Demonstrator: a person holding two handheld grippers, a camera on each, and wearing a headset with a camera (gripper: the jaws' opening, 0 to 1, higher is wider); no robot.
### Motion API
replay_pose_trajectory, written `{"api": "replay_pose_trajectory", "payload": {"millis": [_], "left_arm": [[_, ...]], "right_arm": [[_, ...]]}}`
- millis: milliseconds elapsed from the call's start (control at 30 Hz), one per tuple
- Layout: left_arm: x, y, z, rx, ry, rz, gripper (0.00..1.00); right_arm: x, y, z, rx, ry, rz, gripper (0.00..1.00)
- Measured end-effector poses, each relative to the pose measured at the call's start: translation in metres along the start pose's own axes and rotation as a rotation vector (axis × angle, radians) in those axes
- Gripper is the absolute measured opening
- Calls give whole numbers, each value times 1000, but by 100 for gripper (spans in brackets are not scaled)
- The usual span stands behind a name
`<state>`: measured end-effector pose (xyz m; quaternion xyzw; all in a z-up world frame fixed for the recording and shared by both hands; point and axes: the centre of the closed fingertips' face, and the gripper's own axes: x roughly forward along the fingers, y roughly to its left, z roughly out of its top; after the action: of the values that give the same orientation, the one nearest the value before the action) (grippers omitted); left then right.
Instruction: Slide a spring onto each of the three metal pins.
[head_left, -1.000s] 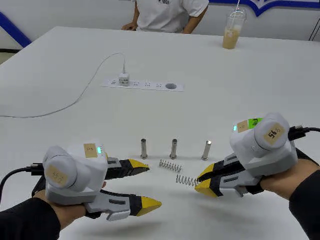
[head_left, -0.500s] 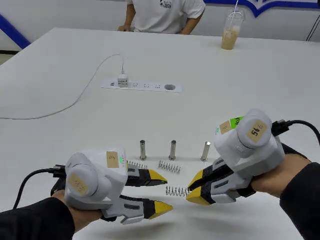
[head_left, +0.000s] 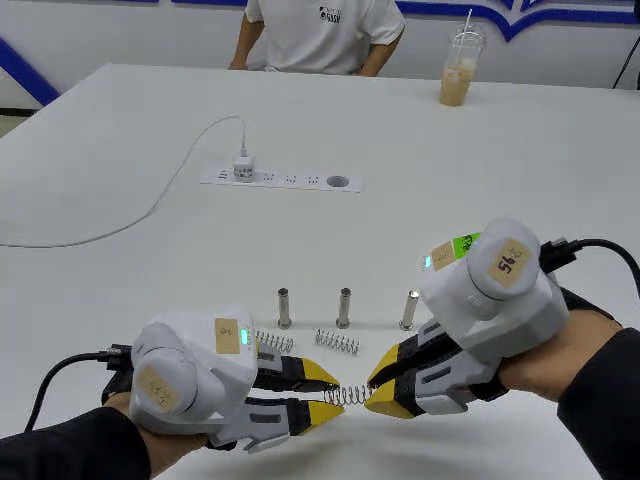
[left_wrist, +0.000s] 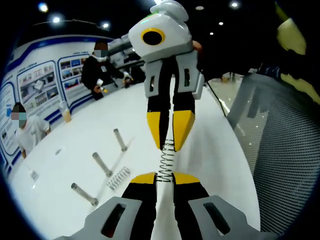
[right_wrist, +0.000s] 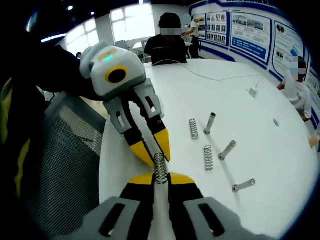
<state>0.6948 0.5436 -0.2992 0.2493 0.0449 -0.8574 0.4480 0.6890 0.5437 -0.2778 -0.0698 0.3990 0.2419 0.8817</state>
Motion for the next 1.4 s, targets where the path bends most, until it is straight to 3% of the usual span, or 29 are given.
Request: {"api": "replay_pose_trajectory", "payload": {"millis": [200, 633, 1033, 1267, 1400], "left_arm": [[0, 1, 2, -12, -9, 3, 11], [0, 5, 8, -39, -38, 21, 11], [1, 5, 9, -50, -52, 25, 12], [0, 6, 9, -78, -55, 35, 23], [-7, 12, 8, -115, -70, 59, 28]], "right_arm": [[-3, 0, 16, -13, -63, -16, 11], [-3, -1, 38, -34, -148, -43, 11], [-3, -3, 42, -41, -171, -64, 11], [-8, -9, 41, -36, -170, -84, 11], [-14, -16, 40, -31, -170, -100, 11]]}}
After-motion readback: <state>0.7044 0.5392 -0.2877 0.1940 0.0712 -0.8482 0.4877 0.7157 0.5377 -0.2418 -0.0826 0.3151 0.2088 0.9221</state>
